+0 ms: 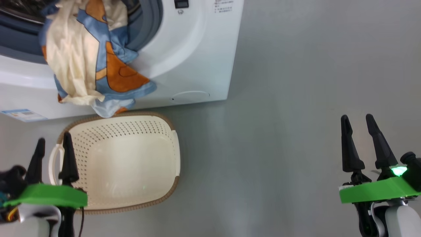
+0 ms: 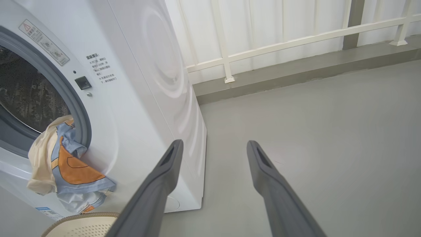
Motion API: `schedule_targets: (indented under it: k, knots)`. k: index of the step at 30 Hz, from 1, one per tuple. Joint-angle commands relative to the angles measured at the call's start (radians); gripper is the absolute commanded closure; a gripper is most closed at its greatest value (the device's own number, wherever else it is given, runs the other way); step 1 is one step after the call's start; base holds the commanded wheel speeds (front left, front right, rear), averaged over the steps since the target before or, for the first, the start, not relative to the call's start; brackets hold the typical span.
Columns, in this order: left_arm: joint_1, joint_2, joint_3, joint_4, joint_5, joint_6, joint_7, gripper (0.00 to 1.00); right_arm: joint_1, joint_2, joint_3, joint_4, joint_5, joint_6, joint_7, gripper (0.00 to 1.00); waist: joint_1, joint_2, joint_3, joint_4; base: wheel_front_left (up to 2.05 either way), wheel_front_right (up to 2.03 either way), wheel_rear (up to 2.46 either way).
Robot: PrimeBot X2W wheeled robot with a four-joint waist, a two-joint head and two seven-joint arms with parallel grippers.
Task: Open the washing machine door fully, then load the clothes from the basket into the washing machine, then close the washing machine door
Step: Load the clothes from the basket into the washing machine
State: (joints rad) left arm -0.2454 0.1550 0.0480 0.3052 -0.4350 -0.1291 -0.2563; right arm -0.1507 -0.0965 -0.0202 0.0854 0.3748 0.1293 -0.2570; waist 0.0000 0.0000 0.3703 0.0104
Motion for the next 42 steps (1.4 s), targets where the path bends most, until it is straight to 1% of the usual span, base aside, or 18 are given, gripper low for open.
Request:
schedule_targets:
  k: [1, 9, 15, 21, 25, 32, 33, 37, 42]
  knots:
    - [-0.033, 0.039, 0.025, -0.01, -0.012, -0.002, -0.005, 0.0, -0.016, 0.0, 0.028, -0.027, -0.009, 0.001, -0.005, 0.0, 0.0, 0.0, 0.05, -0.012, 0.0, 0.0, 0.0]
    - [-0.211, 0.124, -0.073, 0.116, -0.069, -0.002, -0.005, 0.0, -0.073, 0.012, 0.045, -0.033, -0.014, 0.001, -0.005, 0.0, 0.0, 0.0, 0.152, -0.047, 0.0, 0.0, 0.0]
    - [-0.328, 0.191, -0.142, 0.203, -0.114, -0.002, -0.006, 0.0, -0.102, 0.02, 0.052, -0.038, -0.018, 0.001, -0.005, 0.0, 0.0, 0.0, 0.202, -0.071, 0.0, 0.0, 0.0]
    - [-0.435, 0.239, -0.202, 0.277, -0.181, -0.002, -0.006, 0.0, -0.123, 0.025, 0.063, -0.045, -0.023, 0.001, -0.005, 0.0, 0.0, 0.0, 0.248, -0.081, 0.0, 0.0, 0.0]
    - [-0.497, 0.272, -0.253, 0.324, -0.205, -0.002, -0.006, 0.0, -0.142, 0.029, 0.078, -0.051, -0.027, 0.001, -0.005, 0.0, 0.0, 0.0, 0.276, -0.091, 0.0, 0.0, 0.0]
    - [-0.592, 0.302, -0.32, 0.384, -0.244, -0.002, -0.006, 0.0, -0.165, 0.033, 0.094, -0.056, -0.028, 0.001, -0.005, 0.0, 0.0, 0.0, 0.31, -0.108, 0.0, 0.0, 0.0]
    - [-0.592, 0.302, -0.32, 0.384, -0.244, -0.002, -0.006, 0.0, -0.165, 0.033, 0.094, -0.056, -0.028, 0.001, -0.005, 0.0, 0.0, 0.0, 0.31, -0.108, 0.0, 0.0, 0.0]
    - [-0.63, 0.316, -0.378, 0.384, -0.279, -0.002, -0.006, 0.0, -0.171, 0.037, 0.098, -0.058, -0.027, 0.001, -0.005, 0.0, 0.0, 0.0, 0.327, -0.119, 0.0, 0.0, 0.0]
    - [-0.661, 0.323, -0.394, 0.361, -0.308, -0.002, -0.006, 0.0, -0.179, 0.04, 0.098, -0.06, -0.027, 0.001, -0.005, 0.0, 0.0, 0.0, 0.339, -0.126, 0.0, 0.0, 0.0]
